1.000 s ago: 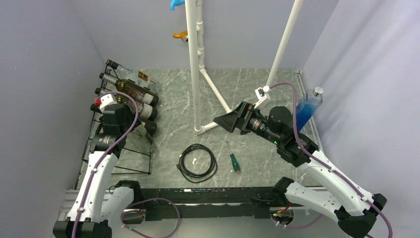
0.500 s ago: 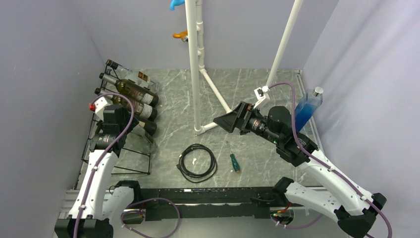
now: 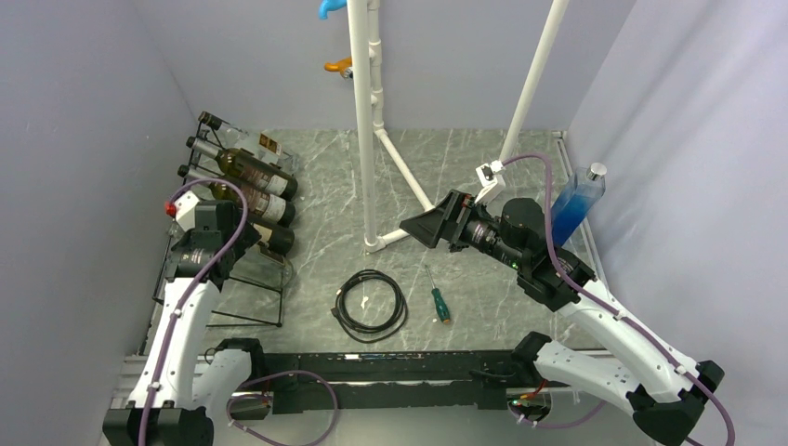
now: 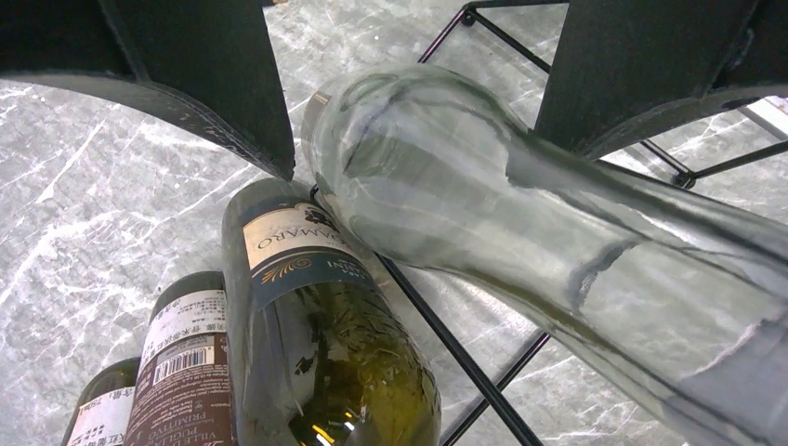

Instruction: Put the wine bottle on the wine rack

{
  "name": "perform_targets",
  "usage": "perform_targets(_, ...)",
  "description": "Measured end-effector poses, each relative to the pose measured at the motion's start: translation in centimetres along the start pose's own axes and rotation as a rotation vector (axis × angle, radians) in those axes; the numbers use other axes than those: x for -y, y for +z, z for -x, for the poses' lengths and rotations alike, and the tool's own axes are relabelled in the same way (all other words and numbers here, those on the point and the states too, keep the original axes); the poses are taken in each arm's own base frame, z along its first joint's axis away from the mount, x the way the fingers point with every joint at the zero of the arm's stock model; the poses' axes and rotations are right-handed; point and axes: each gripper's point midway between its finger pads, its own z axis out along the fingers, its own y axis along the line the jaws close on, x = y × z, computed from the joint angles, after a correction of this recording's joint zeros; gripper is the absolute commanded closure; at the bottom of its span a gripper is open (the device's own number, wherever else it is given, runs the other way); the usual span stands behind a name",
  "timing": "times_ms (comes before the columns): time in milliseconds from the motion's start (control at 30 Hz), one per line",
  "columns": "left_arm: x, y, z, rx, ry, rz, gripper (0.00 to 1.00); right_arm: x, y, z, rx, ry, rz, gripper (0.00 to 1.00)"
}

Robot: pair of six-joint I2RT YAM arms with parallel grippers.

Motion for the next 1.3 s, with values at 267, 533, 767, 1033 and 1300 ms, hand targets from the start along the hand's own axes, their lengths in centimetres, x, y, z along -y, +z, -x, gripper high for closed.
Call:
perform_targets(267, -0.3, -1.6, 0.7, -0.011, -0.007, 0.009, 0.01, 0.0, 0.0, 0.1, 0.001, 0.000, -0.001, 0.00)
perform_targets(533, -0.1, -4.1, 2.5, 0.041, -0.051, -0.037, 0.01, 0.0, 0.0, 0.0, -0.003, 0.001, 0.001, 0.00)
perform_targets(767, 1.0, -6.4, 3.2, 0.063, -0.049, -0.157, 0.00, 0.3, 0.3, -0.2, -0.011, 0.000, -0.008, 0.00)
perform_targets(1033, 6.2, -9.7, 1.2, 0.023, 0.117, -0.578, 0.00, 1.7, 0.4, -0.5, -0.024, -0.040, -0.069, 0.00)
perform_targets(1300, 9.1, -12.0, -3.4, -0.090, 0.316, -0.910, 0.01, 3.9, -0.2, 2.7, -0.003, -0.197, -0.302, 0.00)
